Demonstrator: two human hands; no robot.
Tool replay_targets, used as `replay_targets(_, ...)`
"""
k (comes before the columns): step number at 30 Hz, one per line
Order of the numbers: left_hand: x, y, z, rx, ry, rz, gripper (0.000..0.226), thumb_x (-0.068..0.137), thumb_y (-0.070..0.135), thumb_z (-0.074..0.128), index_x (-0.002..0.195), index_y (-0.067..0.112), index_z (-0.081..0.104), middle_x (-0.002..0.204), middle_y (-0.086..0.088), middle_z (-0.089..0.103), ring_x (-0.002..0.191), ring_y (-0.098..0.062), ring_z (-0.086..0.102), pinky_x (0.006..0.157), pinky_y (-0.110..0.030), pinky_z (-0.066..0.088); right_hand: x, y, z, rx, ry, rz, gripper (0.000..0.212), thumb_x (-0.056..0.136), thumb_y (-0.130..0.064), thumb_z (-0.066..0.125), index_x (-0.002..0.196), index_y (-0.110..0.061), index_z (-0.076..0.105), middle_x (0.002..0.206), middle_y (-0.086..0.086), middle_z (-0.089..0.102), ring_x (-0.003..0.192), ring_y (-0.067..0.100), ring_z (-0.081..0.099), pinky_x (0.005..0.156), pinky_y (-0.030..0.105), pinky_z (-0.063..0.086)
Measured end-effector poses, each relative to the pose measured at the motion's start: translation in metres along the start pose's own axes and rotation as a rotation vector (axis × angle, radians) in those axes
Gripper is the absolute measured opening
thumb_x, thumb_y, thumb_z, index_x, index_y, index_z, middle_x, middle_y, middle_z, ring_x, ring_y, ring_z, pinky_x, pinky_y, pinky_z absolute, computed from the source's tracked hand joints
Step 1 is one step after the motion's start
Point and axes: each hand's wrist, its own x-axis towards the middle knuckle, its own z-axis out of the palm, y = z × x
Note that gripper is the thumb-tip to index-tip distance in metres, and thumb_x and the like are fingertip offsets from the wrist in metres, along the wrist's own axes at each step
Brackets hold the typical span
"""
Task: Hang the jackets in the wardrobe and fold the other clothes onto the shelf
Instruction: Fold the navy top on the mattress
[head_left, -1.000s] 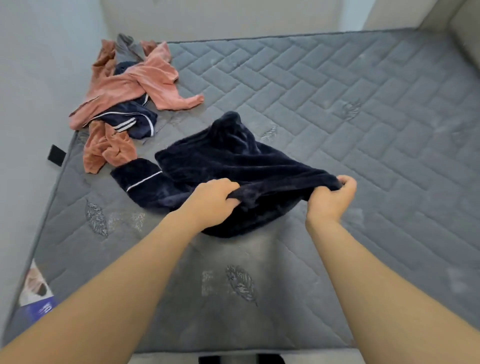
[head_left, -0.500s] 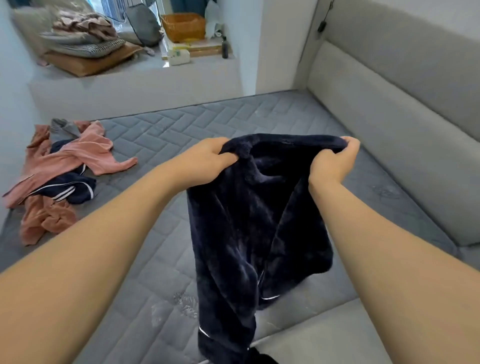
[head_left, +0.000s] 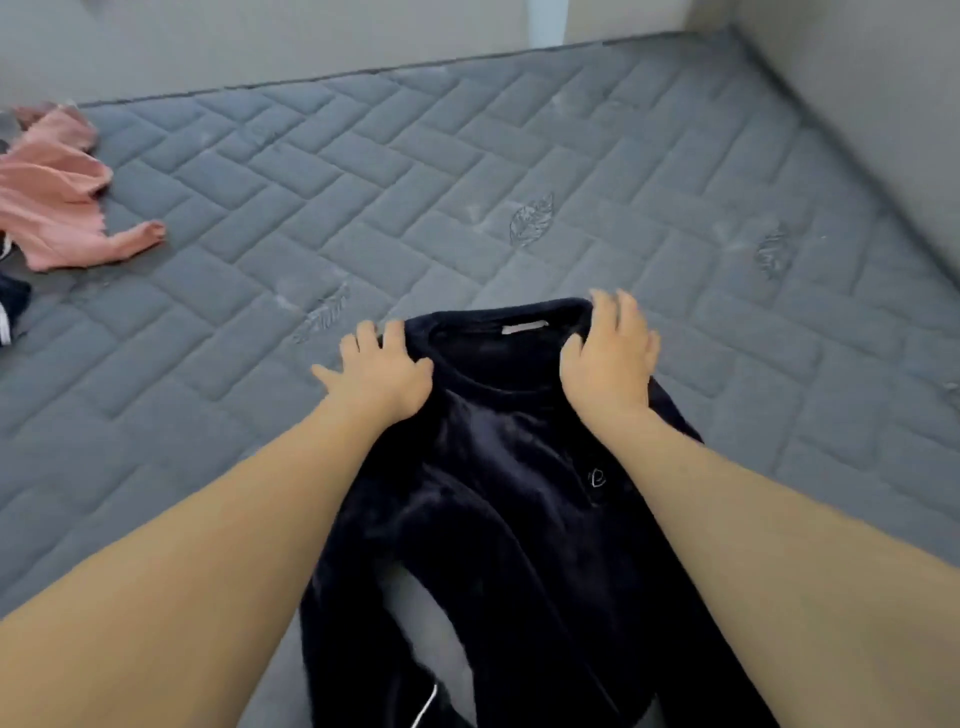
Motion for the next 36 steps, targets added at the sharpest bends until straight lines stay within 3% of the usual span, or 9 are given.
replay_targets(3, 0.028, -0.007, 0.127, 0.079, -0.322, -0.039, 0.090, 0.078, 0.089, 0.024, 0.148, 0.050, -0.019, 0.157, 0.009, -0.034, 0.145, -0.024, -0.031, 0.101, -0.078, -0.009, -0.019, 0.068, 0.102, -0.435, -0.404, -0.193, 0.069, 0.098, -0.055, 0.029, 0.156, -0.032, 0.001, 0.162, 0.007, -0.016, 0.149, 0.029, -0.013, 0.116, 0.060, -0.009)
replay_targets(6, 0.038, -0.017, 0.199, 0.106, -0.220, -0.057, 0.095, 0.063, 0.099, 0.004, 0.131, 0.052, -0.043, 0.136, 0.011, -0.060, 0.130, -0.023, -0.052, 0.088, -0.078, -0.026, -0.029, 0.115, 0.162, -0.533, -0.305, -0.300, 0.070, 0.092, -0.062, 0.024, 0.155, -0.035, 0.009, 0.163, 0.012, -0.013, 0.149, 0.034, -0.012, 0.116, 0.060, -0.010)
replay_targets(9, 0.039, -0.022, 0.199, 0.119, -0.177, -0.022, 0.094, 0.056, 0.101, -0.004, 0.122, 0.054, -0.051, 0.131, 0.012, -0.063, 0.125, -0.021, -0.057, 0.080, -0.073, -0.036, -0.030, 0.120, 0.174, -0.469, -0.180, -0.359, 0.071, 0.088, -0.057, 0.035, 0.153, -0.029, 0.028, 0.163, 0.013, 0.003, 0.150, 0.035, 0.003, 0.118, 0.059, -0.003)
replay_targets(16, 0.042, -0.018, 0.191, 0.109, -0.303, -0.064, 0.097, 0.055, 0.102, 0.001, 0.117, 0.053, -0.054, 0.131, 0.010, -0.064, 0.119, -0.022, -0.062, 0.082, -0.076, -0.033, -0.032, 0.120, 0.172, -0.454, -0.191, -0.348, 0.072, 0.086, -0.054, 0.038, 0.153, -0.028, 0.030, 0.163, 0.013, 0.005, 0.150, 0.036, 0.006, 0.117, 0.061, 0.003)
replay_targets(22, 0.041, -0.022, 0.190, 0.067, -0.297, -0.016, 0.096, 0.057, 0.101, 0.003, 0.119, 0.053, -0.053, 0.131, 0.010, -0.064, 0.119, -0.021, -0.062, 0.078, -0.074, -0.037, -0.032, 0.112, 0.160, -0.480, -0.232, -0.323, 0.072, 0.089, -0.057, 0.034, 0.155, -0.030, 0.021, 0.163, 0.013, 0.002, 0.150, 0.034, 0.003, 0.118, 0.059, 0.000)
replay_targets(26, 0.037, -0.020, 0.179, 0.021, -0.334, 0.009, 0.097, 0.059, 0.100, 0.006, 0.123, 0.052, -0.048, 0.131, 0.010, -0.064, 0.119, -0.021, -0.062, 0.078, -0.074, -0.036, -0.047, 0.110, 0.126, -0.499, -0.312, -0.200, 0.078, 0.093, -0.062, 0.030, 0.156, -0.032, -0.005, 0.163, 0.009, -0.012, 0.150, 0.027, -0.009, 0.120, 0.052, -0.005)
replay_targets(32, 0.031, -0.017, 0.145, 0.054, -0.430, 0.004, 0.096, 0.076, 0.091, 0.028, 0.143, 0.050, -0.027, 0.155, 0.007, -0.039, 0.142, -0.026, -0.036, 0.098, -0.080, -0.013, -0.104, 0.145, 0.052, -0.548, -0.435, 0.065, 0.101, 0.084, -0.046, 0.054, 0.155, -0.020, -0.013, 0.164, 0.005, -0.006, 0.150, 0.022, 0.001, 0.122, 0.044, 0.009)
replay_targets(34, 0.025, -0.009, 0.133, 0.121, -0.236, 0.073, 0.086, 0.087, 0.068, 0.045, 0.154, 0.040, -0.001, 0.163, -0.003, -0.009, 0.148, -0.032, -0.007, 0.105, -0.076, 0.006, -0.104, 0.149, 0.042, -0.545, -0.492, 0.103, 0.097, 0.084, -0.040, 0.057, 0.156, -0.019, -0.006, 0.162, 0.004, -0.006, 0.149, 0.023, 0.004, 0.120, 0.043, 0.015)
replay_targets(36, 0.016, 0.010, 0.128, 0.153, 0.104, 0.279, 0.070, 0.087, 0.042, 0.056, 0.148, 0.025, 0.027, 0.147, -0.011, 0.030, 0.128, -0.036, 0.035, 0.099, -0.062, 0.037, -0.101, 0.152, 0.035, -0.533, -0.479, 0.153, 0.094, 0.085, -0.038, 0.062, 0.154, -0.019, 0.001, 0.156, 0.006, 0.005, 0.143, 0.026, 0.017, 0.114, 0.043, 0.026)
